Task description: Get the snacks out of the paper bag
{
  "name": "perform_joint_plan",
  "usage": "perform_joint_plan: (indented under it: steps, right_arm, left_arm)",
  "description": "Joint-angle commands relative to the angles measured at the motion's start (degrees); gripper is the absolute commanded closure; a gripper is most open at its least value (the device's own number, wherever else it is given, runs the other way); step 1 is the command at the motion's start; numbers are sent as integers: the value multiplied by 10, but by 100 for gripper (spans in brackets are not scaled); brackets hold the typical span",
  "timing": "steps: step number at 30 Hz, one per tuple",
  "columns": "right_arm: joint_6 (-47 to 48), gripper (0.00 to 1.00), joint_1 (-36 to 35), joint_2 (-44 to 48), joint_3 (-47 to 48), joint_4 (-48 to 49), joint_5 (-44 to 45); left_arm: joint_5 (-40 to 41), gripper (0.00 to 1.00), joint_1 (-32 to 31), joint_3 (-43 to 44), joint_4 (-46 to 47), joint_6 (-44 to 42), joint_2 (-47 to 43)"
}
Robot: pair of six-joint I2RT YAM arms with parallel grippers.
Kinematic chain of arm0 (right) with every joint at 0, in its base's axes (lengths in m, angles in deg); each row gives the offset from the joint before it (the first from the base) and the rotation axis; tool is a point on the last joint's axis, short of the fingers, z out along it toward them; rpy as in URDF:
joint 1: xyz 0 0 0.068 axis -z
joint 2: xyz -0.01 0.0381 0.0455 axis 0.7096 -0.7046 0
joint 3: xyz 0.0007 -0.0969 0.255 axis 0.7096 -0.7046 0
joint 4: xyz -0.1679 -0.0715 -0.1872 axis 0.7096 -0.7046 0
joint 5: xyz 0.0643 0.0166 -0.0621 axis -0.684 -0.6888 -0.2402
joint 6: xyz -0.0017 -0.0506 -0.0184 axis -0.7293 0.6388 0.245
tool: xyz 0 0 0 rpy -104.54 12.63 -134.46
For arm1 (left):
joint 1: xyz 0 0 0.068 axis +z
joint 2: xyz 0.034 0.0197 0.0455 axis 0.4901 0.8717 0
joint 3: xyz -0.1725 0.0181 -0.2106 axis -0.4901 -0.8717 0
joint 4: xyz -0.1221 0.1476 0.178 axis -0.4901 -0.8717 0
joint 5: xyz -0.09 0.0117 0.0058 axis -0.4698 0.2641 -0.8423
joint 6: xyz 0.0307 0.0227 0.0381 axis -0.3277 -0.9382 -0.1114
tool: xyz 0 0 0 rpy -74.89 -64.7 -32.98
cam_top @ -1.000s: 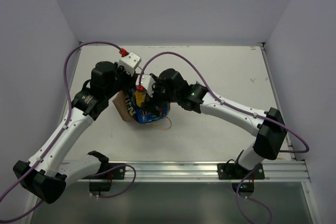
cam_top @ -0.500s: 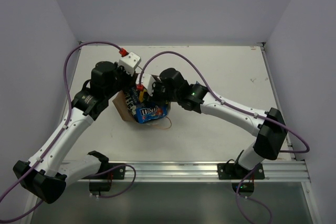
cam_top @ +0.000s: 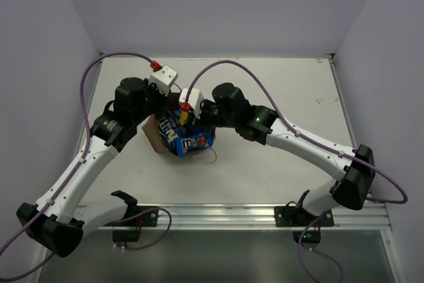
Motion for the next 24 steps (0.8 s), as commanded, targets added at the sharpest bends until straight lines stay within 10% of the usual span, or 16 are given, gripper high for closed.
perform_joint_plan:
  steps: [1,24]
  right_arm:
    - [-18,83,1,-44,-4,25,0]
    - [-149,83,108,140,-93,56,182]
  left_arm:
    - [-11,100,2,23,68,15,-13]
    - [6,100,2,9,75,11,-15]
